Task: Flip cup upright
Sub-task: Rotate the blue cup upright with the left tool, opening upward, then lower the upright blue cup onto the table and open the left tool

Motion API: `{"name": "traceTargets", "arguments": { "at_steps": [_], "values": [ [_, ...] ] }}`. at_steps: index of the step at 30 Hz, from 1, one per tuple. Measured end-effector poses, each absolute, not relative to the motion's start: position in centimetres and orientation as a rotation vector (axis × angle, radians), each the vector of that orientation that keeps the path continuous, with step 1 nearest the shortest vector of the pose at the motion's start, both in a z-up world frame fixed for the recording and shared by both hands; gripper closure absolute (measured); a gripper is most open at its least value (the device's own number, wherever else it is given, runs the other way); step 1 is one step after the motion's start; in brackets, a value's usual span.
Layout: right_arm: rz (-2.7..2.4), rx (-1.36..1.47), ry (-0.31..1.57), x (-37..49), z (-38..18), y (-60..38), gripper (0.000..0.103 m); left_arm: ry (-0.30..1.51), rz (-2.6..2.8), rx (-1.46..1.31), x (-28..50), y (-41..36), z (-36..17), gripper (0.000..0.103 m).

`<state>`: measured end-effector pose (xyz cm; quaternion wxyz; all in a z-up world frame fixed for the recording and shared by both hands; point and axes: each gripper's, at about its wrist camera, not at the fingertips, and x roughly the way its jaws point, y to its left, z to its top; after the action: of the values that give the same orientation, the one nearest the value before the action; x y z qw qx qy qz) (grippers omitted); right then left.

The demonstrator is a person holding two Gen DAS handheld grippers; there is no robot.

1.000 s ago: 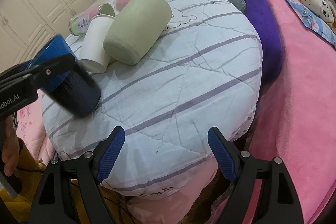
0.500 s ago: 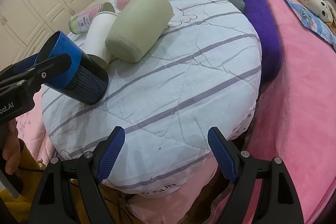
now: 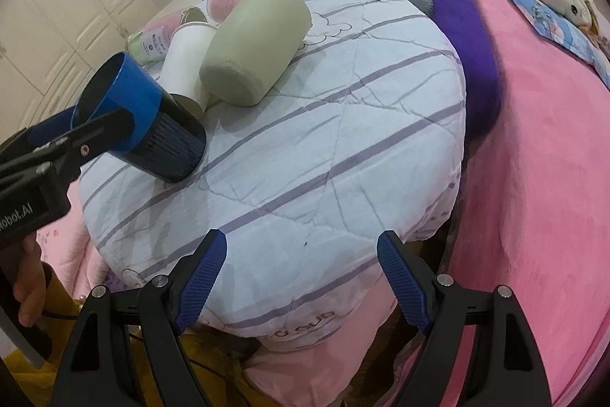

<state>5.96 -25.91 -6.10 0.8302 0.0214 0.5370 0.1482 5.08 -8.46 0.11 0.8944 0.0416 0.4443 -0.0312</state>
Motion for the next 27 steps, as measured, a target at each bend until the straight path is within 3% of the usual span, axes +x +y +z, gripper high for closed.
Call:
{"name": "traceTargets", "arguments": {
  "at_steps": [8,17,27],
  "values": [
    [0.258,0.083,1.1,3.1,-5.3,-24.8,0.02,0.897,-0.102,0.102,2.7,-6.8,0.0,0.009],
    [0.171,-0.045,0.911,-1.1,-3.4,-20.8,0.02,0.837,-0.103,0.102,-0.3,-3.6,0.0,0.009],
    [0.183,-0.002,0.722,-3.9,-2.9,-18.9,0.02,0.699,-0.121,0.105,-3.3,-1.5,-0.3,0.009]
  ]
}}
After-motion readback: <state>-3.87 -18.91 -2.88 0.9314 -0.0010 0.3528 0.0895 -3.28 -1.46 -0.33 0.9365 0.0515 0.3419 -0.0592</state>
